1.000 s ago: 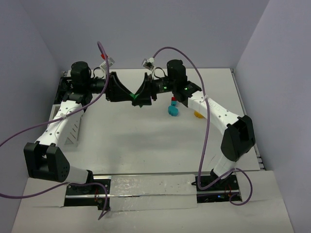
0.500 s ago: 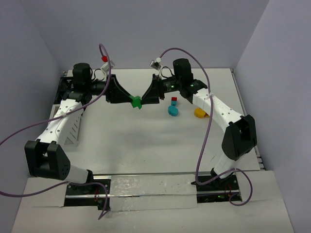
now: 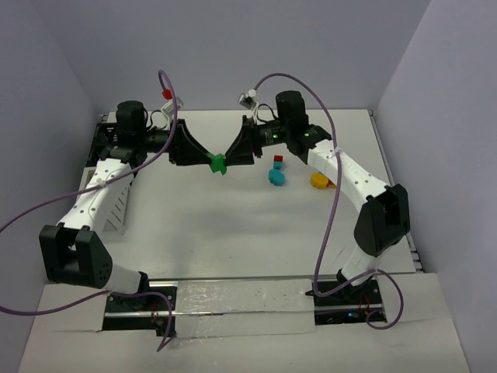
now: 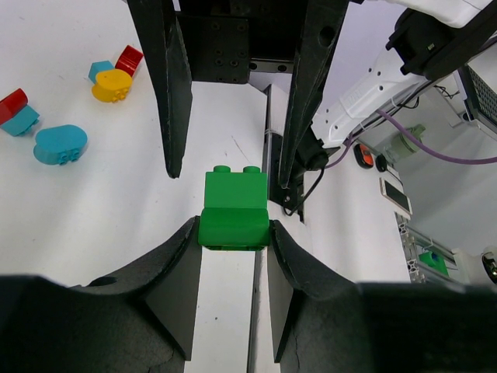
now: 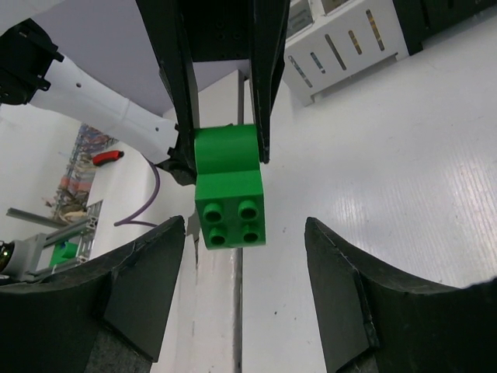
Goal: Sort the legos into containers by color
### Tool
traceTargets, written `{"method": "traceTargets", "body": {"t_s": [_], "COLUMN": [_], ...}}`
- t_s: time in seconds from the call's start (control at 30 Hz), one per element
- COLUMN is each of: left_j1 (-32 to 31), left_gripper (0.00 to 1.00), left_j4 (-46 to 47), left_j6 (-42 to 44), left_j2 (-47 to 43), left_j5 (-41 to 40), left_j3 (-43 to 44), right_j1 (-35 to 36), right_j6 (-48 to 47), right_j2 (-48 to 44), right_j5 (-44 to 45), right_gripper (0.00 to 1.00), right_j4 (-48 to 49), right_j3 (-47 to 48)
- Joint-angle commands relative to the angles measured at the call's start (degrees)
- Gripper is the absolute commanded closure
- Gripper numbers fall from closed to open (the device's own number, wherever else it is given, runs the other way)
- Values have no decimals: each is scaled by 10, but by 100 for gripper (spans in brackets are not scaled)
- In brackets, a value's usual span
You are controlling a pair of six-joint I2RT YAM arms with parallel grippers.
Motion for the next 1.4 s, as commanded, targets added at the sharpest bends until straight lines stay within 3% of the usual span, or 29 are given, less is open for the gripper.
{"method": "traceTargets", "body": {"t_s": [0.0,0.23,0.3,0.57,0.63,0.67,0.83,1.17,1.27,1.37], "left_j1": [-1,-2,-3,-3,-2,-2,17,126,171,226], "left_gripper": [100,100,100,100,100,100,100,100,100,100], "left_j4": [10,21,23,-2,-25,-30,-168,-457,-470,-378], "left_j6": [1,-8,-11,10,27,37,151,416,417,335], "left_j2": [-1,-3,-4,-3,-2,-2,-4,32,37,24], "left_j5": [16,16,17,0,-5,-6,-13,-56,-100,-212], "left_j3": [29,27,27,29,30,31,47,87,114,127], "right_j1": [11,16,18,22,23,23,11,-26,-28,-28], "right_j6": [3,-9,-13,1,5,5,-5,-70,-88,-103], "right_j2": [9,12,12,16,14,14,10,-8,-11,-11], "right_j5": [-14,-14,-17,-34,-36,-36,-33,-25,-6,21], "right_gripper": [31,36,41,80,98,100,100,100,100,100], "right_j4": [23,11,8,22,26,26,14,-61,-72,-79], "right_j3": [42,41,41,43,42,41,38,24,20,19]}}
